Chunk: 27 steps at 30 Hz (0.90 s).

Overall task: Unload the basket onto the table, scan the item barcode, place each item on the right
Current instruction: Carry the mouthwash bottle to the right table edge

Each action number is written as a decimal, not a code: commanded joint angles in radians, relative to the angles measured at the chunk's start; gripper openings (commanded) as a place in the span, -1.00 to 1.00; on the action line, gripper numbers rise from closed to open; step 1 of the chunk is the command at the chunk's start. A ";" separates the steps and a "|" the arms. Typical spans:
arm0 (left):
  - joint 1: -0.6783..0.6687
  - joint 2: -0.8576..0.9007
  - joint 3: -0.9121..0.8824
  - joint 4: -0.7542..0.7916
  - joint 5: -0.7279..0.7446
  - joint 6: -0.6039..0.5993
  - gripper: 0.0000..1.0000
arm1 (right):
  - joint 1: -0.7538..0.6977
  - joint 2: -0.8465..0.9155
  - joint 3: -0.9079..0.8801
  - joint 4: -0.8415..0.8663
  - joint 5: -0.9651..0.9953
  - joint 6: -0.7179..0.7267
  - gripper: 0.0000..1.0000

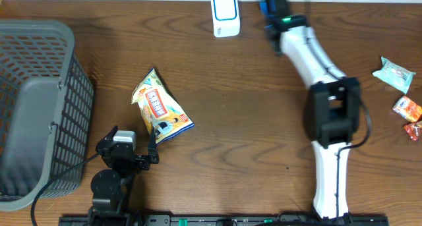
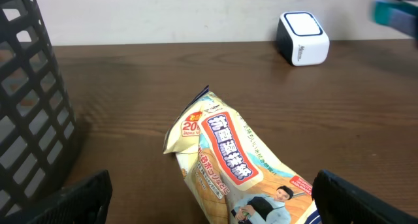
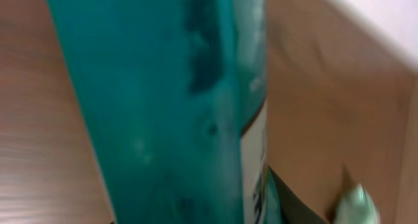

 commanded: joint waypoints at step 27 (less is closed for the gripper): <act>0.003 -0.004 -0.015 -0.026 0.006 -0.005 0.96 | -0.582 -0.218 -0.147 -0.037 -0.320 0.216 0.99</act>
